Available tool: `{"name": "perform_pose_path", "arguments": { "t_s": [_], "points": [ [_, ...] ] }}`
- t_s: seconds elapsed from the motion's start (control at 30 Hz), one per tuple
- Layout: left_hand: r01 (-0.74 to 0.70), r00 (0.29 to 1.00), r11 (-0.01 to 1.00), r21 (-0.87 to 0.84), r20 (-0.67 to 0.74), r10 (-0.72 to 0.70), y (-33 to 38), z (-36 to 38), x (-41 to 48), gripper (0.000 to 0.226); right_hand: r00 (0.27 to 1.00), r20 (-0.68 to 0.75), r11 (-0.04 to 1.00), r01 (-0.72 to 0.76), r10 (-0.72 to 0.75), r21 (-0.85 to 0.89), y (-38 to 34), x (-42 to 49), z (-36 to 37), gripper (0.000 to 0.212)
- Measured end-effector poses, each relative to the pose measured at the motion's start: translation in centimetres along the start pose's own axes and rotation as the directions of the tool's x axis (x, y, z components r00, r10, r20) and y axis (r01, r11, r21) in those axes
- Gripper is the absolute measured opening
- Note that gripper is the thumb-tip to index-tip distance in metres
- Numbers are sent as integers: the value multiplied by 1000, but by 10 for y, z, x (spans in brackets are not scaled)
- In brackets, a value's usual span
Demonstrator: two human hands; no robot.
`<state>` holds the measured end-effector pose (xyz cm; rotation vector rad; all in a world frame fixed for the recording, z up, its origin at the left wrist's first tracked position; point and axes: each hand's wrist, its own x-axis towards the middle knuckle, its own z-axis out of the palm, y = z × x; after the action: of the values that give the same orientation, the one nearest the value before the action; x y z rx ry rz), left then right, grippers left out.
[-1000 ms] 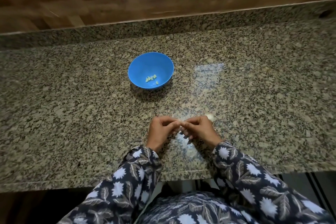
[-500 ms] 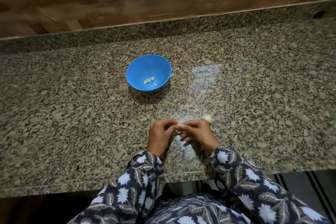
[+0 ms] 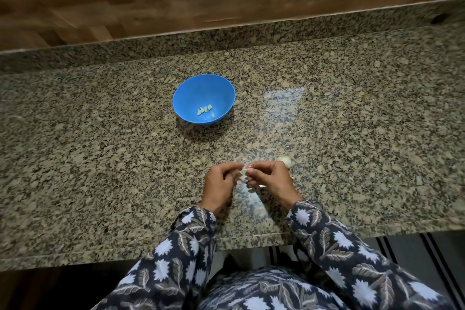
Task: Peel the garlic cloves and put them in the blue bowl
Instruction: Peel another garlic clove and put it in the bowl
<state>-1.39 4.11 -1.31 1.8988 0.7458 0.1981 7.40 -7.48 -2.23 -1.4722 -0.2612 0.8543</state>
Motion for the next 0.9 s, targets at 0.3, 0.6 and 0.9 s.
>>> {"name": "perform_pose_path", "arguments": {
  "t_s": [0.3, 0.6, 0.9],
  "points": [
    [-128, 989, 992, 3, -73, 128, 3, 5, -8, 22, 999, -43, 999, -20, 18, -39, 3, -5, -1, 10],
    [204, 978, 824, -528, 148, -147, 7, 6, -11, 11, 981, 86, 947, -193, 176, 256, -6, -12, -7, 16],
    [455, 875, 405, -793, 314, -367, 7, 12, -16, 14, 997, -13, 993, -72, 73, 92, -5, -13, 1, 5]
  ]
}}
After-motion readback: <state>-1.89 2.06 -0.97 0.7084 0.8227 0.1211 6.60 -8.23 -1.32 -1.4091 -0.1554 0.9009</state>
